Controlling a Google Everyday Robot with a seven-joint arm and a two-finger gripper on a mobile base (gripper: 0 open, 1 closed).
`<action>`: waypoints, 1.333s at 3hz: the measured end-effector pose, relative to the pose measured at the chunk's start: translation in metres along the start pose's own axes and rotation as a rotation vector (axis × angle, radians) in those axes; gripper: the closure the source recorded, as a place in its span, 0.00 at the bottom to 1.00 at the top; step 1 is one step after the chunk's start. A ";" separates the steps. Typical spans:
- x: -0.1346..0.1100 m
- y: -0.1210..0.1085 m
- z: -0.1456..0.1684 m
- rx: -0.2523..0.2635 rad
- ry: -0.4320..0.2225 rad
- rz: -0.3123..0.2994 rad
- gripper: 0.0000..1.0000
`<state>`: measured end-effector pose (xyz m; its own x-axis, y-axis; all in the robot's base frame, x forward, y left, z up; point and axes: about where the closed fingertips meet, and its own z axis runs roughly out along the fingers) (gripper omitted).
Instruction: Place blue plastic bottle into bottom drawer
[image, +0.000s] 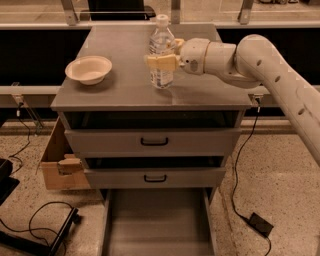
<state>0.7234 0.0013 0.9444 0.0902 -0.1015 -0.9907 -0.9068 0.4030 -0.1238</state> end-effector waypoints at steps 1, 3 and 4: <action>-0.048 0.034 -0.026 0.052 -0.059 -0.066 1.00; -0.084 0.145 -0.055 0.149 -0.103 -0.118 1.00; -0.025 0.167 -0.073 0.228 -0.025 -0.068 1.00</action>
Offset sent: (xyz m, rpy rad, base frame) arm -0.2546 -0.0068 -0.0060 0.0273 -0.0790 -0.1551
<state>0.5397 0.0042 0.9526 0.1606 -0.1142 -0.9804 -0.7818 0.5916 -0.1970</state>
